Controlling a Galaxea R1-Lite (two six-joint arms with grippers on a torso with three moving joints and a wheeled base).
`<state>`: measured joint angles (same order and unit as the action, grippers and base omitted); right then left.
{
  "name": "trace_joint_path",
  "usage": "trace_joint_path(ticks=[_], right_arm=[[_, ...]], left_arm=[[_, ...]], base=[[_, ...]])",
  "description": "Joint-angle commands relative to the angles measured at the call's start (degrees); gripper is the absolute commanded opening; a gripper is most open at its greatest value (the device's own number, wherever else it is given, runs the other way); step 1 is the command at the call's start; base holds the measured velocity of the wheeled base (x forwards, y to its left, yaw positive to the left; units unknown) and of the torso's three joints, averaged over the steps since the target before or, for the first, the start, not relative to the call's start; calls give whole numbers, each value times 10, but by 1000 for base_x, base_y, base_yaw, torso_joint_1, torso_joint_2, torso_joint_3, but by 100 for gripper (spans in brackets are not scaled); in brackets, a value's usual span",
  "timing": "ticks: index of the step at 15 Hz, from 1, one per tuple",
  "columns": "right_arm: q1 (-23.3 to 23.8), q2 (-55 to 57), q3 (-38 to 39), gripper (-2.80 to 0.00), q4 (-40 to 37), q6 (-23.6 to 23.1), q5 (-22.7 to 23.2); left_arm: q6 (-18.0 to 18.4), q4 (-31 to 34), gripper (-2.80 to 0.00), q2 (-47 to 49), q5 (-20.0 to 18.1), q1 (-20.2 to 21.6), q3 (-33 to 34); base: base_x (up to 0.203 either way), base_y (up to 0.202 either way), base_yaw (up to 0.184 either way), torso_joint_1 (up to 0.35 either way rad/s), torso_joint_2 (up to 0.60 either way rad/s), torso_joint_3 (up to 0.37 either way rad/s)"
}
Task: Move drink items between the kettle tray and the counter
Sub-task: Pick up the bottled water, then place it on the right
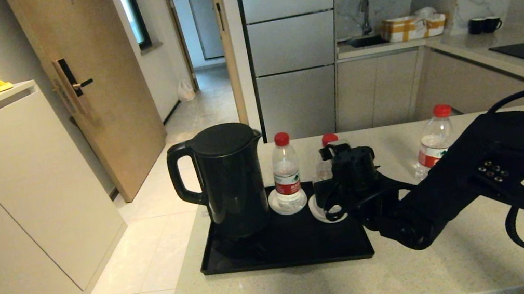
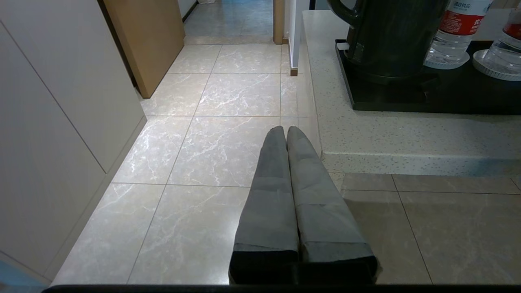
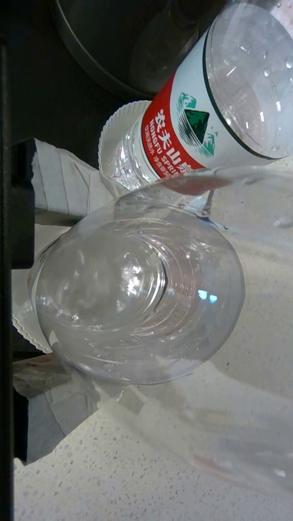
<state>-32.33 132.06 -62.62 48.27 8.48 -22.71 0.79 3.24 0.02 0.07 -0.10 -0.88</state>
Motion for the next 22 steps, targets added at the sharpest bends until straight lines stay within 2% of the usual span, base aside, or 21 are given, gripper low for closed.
trace_joint_path(ticks=[1, 5, 8, 12, 14, 17, 20, 22], right_arm=[[0, -25, 2, -280, -4, 1, -1], [0, -131, 34, -280, -70, 8, 0], [0, -160, 74, -280, -74, 22, -30], [27, -206, 182, -280, -68, 67, -41], [60, -210, 231, -280, -34, 89, -40], [89, -171, 273, -280, 31, 98, -37], [110, -91, 286, -280, 125, 92, -36], [114, -55, 286, -280, 181, 72, -35]], left_arm=[[0, 0, -280, 1, 0, 0, 0], [0, 0, -280, 1, 0, 0, 0], [0, 0, -280, 1, 0, 0, 0], [0, 0, -280, 1, 0, 0, 0], [0, 0, -280, 1, 0, 0, 0], [0, 0, -280, 1, 0, 0, 0], [0, 0, -280, 1, 0, 0, 0], [0, 0, -280, 1, 0, 0, 0]], base=[[0, 0, 0, 0, 0, 0], [0, 0, 0, 0, 0, 0], [0, 0, 0, 0, 0, 0], [0, 0, 0, 0, 0, 0], [0, 0, 0, 0, 0, 0], [0, 0, 0, 0, 0, 0], [0, 0, 0, 0, 0, 0], [0, 0, 0, 0, 0, 0]])
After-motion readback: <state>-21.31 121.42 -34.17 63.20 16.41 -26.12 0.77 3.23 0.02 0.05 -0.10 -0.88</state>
